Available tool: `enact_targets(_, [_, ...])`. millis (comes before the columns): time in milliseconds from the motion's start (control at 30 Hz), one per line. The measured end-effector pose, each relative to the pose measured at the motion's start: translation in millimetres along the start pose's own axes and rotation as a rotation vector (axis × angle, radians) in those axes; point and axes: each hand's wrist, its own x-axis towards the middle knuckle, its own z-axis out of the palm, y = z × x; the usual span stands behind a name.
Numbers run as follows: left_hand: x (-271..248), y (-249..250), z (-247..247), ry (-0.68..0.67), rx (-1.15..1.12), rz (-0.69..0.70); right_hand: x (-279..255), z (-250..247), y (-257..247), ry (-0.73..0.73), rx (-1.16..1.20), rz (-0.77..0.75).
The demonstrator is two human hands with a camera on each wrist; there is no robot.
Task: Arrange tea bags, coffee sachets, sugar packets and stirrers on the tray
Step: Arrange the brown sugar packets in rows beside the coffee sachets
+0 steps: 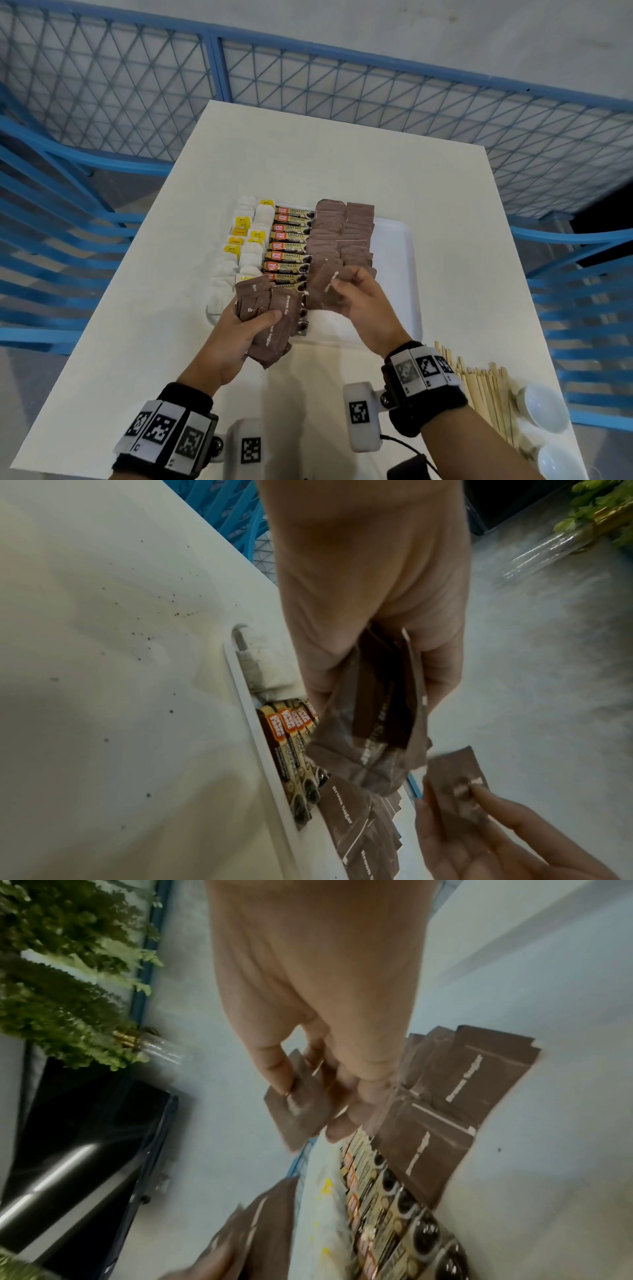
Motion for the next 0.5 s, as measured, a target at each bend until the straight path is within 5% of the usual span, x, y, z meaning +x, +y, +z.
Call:
enact_targets(200, [-2,2,-3,0.008,-0.02,0.003,10,-21,1,0.028,-0.112,0.022])
enact_targets(400, [-4,5,-4,-0.001,-0.03,0.021,22,-37,21,0.082,-0.899,-0.127])
enact_targets(500, [-4,5,-4,0.004,-0.03,0.019,23,-33,27,0.016,-1.003,-0.154])
